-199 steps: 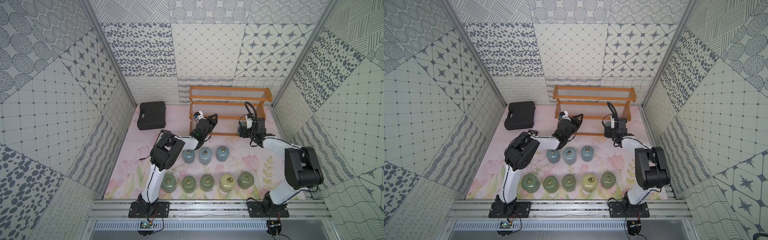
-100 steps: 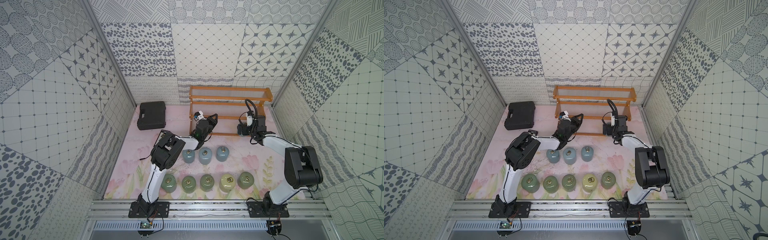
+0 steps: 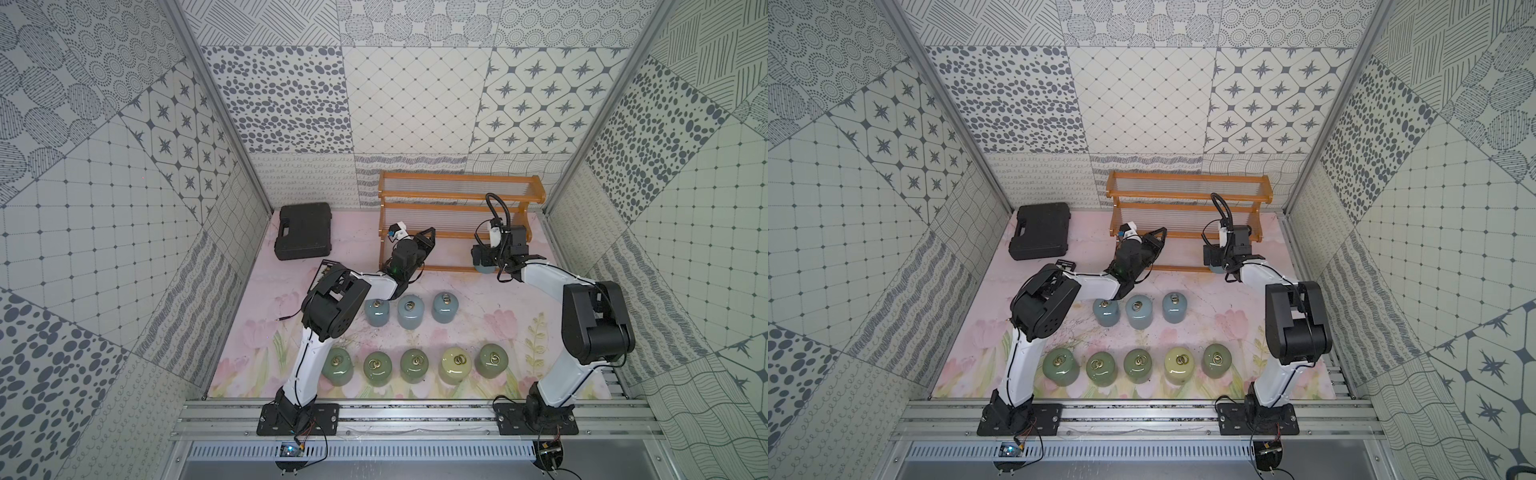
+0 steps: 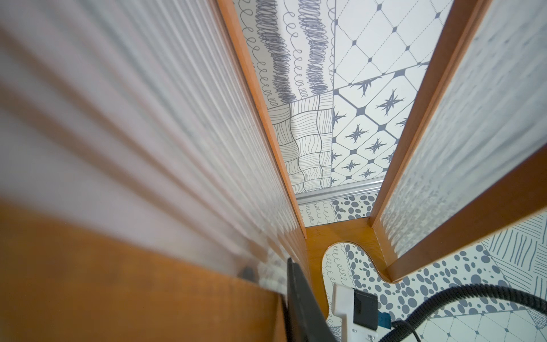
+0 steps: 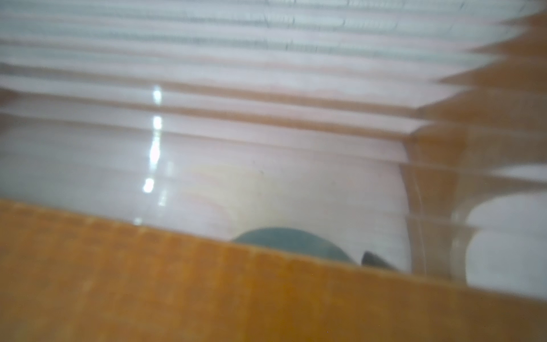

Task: Remove the tea canisters from the shelf
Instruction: Pick up the tea canister from the shelf.

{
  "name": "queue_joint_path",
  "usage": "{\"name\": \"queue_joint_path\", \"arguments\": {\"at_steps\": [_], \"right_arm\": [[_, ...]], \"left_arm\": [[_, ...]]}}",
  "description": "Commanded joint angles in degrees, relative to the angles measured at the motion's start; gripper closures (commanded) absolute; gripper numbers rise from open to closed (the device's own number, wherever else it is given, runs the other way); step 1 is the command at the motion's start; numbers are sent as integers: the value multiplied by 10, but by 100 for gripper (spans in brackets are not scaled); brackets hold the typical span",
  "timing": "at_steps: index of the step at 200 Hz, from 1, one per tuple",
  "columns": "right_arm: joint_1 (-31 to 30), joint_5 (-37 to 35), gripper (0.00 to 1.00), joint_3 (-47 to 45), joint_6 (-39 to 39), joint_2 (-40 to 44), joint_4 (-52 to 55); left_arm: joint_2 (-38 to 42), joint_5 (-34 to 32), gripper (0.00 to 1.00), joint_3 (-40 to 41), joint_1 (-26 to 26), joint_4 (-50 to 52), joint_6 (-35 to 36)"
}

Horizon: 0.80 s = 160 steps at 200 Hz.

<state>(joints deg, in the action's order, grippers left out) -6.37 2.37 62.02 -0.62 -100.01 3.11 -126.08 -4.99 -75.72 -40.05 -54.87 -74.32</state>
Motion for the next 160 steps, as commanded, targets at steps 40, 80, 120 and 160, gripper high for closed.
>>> {"name": "queue_joint_path", "arguments": {"at_steps": [40, 80, 120, 160], "right_arm": [[-1, 6, 9, 7, 9, 2, 15], [-1, 8, 26, -7, 6, 17, 15], [-4, 17, 30, -27, 3, 63, 24], [-26, 14, 32, -73, -3, 134, 42]], "left_arm": [[4, 111, 70, 5, -3, 73, 19], [15, 111, 68, 9, -3, 80, 32], [16, 116, 73, 9, -3, 78, 31], [14, 118, 79, 4, -3, 78, 33]]}}
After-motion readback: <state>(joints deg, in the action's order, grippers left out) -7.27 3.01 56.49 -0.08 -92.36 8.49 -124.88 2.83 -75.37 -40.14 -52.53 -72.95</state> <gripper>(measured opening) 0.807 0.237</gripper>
